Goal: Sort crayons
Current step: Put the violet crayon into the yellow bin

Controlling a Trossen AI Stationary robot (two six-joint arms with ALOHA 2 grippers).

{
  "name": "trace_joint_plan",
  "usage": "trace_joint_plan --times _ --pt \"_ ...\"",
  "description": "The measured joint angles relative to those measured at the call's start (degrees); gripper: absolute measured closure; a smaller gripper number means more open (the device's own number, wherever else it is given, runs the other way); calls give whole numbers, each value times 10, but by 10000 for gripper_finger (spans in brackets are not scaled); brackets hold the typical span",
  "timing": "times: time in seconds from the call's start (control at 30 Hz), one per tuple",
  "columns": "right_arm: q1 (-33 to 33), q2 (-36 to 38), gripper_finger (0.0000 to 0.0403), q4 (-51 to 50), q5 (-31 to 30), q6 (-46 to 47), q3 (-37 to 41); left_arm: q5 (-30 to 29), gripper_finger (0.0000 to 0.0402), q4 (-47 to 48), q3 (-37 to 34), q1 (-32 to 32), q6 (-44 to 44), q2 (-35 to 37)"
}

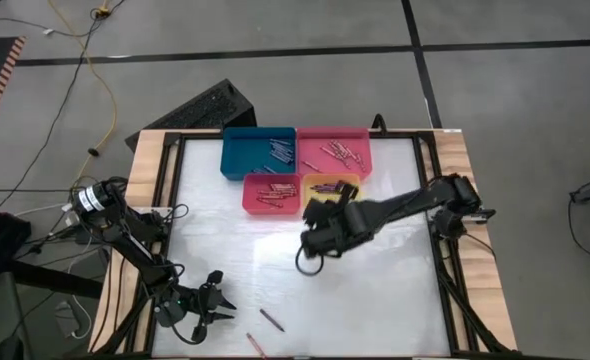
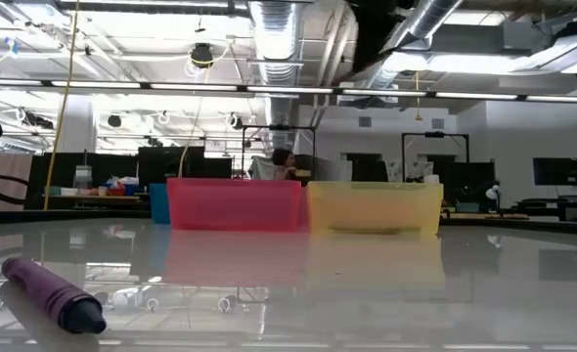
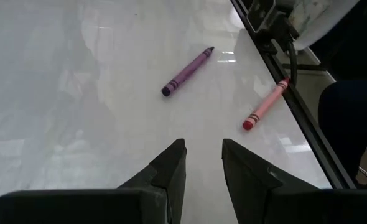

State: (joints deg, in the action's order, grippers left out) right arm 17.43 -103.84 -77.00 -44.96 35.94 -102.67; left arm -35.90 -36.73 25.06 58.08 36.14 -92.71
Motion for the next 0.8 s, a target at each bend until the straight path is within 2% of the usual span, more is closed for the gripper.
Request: trace_joint_plan --times 0.3,0.43,0.57,0.67,0.8 --pt "-59 45 399 -124 14 -1 0 -10 307 0 0 0 3 0" --pt "-77 61 399 -126 14 -25 10 -25 307 3 0 0 3 0" --pt "-100 88 399 -123 19 -30 67 -36 307 3 0 0 3 0" --pt "-119 126 399 -74 37 -31 138 -36 307 4 0 0 3 0" --pt "-139 185 399 73 70 -55 256 -39 307 4 0 0 3 0"
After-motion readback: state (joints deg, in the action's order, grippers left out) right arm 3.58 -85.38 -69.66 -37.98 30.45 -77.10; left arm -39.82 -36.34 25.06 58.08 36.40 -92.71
